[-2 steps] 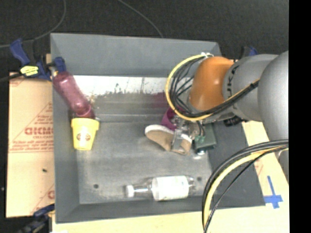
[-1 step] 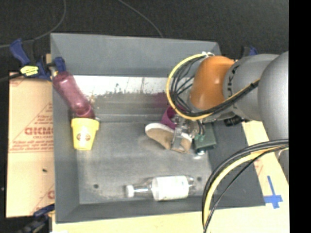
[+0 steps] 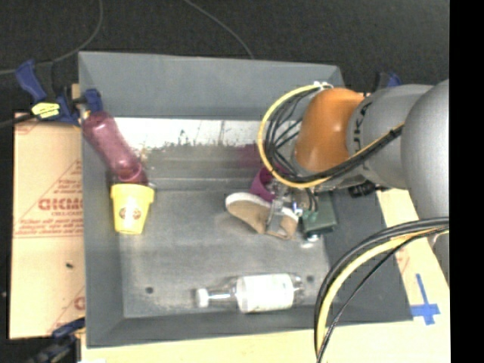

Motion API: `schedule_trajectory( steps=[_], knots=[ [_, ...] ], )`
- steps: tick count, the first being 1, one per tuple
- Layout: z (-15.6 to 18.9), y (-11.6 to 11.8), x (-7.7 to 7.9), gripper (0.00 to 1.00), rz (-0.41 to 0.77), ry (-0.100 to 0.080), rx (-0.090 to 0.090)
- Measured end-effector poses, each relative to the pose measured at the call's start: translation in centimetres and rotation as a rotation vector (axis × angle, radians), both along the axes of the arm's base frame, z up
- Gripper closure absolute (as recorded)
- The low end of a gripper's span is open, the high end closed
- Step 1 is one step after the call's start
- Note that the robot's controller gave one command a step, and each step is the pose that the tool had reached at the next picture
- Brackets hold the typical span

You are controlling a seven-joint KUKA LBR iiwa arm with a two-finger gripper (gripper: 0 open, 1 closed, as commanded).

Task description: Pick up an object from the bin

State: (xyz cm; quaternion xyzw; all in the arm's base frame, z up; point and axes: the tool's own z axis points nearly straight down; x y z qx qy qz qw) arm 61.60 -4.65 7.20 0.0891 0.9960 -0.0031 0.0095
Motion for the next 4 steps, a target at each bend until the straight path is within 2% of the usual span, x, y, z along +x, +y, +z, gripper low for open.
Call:
schedule_trajectory(
  steps=[1,2,3,4],
  knots=[
    [0.0,-0.4,0.1,1.00,0.019,-0.002,0.000],
    [-0.2,0.1,2.2,1.00,0.005,0.026,0.003],
    [-0.2,-0.1,2.3,1.00,0.033,0.027,0.001],
    [-0.1,-0.1,2.8,1.00,-0.020,0.053,0.009]
  ],
)
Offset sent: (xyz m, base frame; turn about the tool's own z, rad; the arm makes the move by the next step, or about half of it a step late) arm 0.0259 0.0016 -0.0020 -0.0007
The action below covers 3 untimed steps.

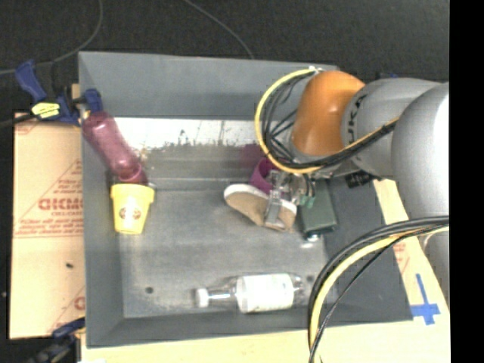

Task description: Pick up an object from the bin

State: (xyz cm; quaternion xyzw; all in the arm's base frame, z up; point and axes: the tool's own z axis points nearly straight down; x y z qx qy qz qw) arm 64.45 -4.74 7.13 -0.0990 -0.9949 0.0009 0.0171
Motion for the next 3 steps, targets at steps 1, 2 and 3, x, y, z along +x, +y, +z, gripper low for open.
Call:
schedule_trajectory(
  steps=[1,2,3],
  knots=[
    [2.3,-0.6,-0.8,1.00,0.032,-0.026,-0.009],
    [3.8,0.4,0.6,1.00,0.013,-0.004,0.000],
    [9.0,-0.7,-0.4,1.00,0.039,-0.032,-0.011]
  ],
)
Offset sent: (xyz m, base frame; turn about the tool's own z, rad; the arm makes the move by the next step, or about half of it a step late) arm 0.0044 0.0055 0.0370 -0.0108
